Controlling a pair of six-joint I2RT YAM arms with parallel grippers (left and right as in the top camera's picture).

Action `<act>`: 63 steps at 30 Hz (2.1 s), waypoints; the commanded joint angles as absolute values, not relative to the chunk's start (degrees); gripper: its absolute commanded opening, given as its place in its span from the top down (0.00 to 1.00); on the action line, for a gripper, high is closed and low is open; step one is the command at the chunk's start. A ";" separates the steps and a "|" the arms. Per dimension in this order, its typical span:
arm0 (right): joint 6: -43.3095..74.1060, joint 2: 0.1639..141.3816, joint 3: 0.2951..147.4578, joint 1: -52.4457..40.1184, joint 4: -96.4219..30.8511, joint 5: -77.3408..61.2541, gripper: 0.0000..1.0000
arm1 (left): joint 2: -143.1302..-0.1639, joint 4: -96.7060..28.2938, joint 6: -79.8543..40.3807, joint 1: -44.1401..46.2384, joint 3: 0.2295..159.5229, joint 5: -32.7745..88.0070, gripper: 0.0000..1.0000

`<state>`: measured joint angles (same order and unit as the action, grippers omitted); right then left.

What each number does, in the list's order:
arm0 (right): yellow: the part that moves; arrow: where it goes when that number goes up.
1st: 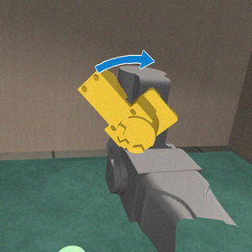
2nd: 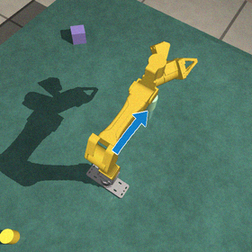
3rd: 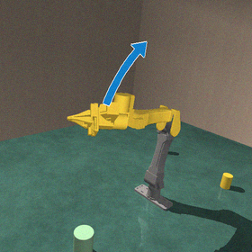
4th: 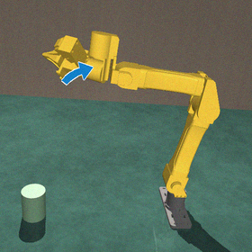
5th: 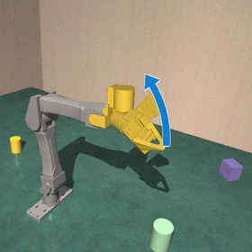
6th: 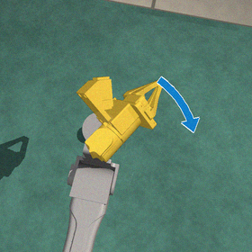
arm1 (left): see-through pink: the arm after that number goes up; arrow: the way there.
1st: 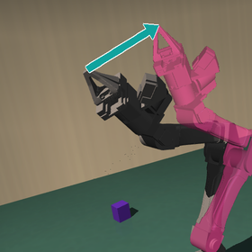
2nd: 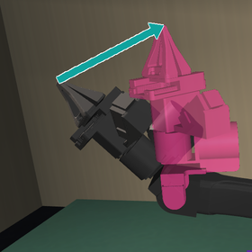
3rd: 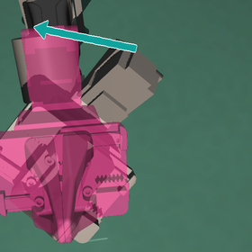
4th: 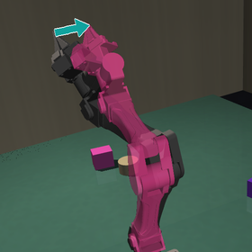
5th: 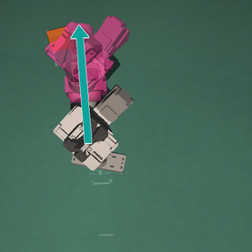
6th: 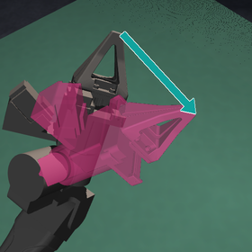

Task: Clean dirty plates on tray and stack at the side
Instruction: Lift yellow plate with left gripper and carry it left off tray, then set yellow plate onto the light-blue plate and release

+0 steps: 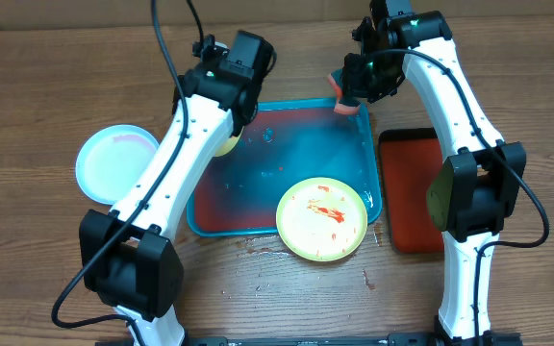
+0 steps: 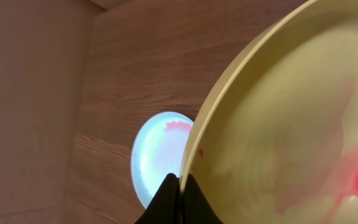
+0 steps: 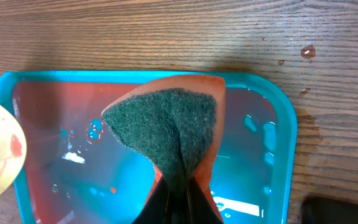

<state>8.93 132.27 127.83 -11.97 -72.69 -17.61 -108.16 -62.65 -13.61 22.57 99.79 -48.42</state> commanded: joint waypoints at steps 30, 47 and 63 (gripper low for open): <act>8.51 130.39 128.75 -11.55 -72.36 -18.06 0.96 | -101.25 -66.19 -8.40 1.15 101.30 -1.41 0.96; 8.51 130.39 128.75 -11.55 -72.36 -18.09 0.96 | -101.27 -66.15 -11.31 -4.19 99.44 1.08 0.96; 8.51 130.39 128.75 -11.55 -72.36 -18.06 0.96 | -101.56 -52.25 -18.50 -25.06 78.22 1.06 0.96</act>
<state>8.93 132.27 127.83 -11.97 -72.64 -17.61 -102.59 -53.67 -16.36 -22.59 81.49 0.89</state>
